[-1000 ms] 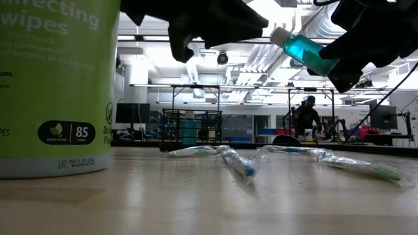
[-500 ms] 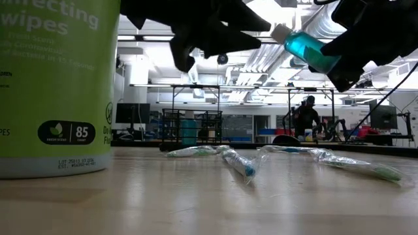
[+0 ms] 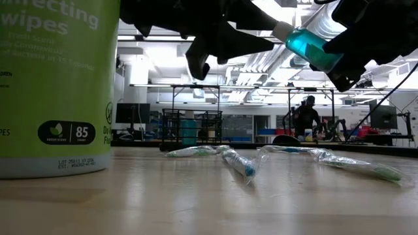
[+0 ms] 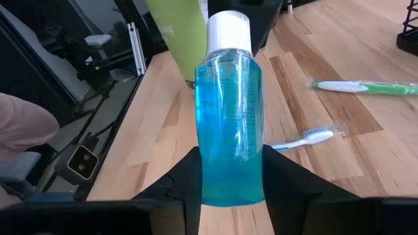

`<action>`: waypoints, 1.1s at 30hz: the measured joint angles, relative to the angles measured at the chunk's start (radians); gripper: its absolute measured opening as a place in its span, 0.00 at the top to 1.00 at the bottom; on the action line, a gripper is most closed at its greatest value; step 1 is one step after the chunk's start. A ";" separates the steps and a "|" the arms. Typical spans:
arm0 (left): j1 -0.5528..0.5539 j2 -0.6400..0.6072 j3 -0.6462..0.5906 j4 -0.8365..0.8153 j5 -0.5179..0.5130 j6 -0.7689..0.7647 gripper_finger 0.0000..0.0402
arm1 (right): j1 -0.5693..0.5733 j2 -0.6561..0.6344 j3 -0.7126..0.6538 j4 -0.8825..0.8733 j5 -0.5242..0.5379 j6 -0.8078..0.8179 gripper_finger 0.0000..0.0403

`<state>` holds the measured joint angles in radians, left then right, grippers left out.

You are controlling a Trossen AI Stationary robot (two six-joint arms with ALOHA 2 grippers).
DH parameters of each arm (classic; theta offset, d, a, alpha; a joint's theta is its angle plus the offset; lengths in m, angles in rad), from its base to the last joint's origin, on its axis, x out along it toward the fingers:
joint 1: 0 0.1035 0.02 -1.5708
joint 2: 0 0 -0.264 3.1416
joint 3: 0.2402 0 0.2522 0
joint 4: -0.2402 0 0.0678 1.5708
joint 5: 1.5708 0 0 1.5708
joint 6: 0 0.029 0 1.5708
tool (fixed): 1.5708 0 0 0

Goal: Pick & Place toothbrushing station
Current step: Put the blue mouthwash into the black mesh mesh organizer

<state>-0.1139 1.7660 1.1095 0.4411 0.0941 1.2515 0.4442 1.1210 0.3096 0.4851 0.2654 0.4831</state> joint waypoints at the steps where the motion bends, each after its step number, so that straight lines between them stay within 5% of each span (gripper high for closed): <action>1: 0.000 0.000 0.000 0.005 -0.001 0.001 0.56 | 0.000 0.000 0.000 -0.001 -0.001 0.002 0.71; 33: 0.029 0.000 0.000 0.032 0.206 -0.072 0.56 | 0.000 0.000 0.000 0.006 -0.016 0.010 0.71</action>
<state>-0.0845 1.7660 1.1095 0.4732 0.3000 1.1799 0.4446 1.1210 0.3099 0.4908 0.2499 0.4927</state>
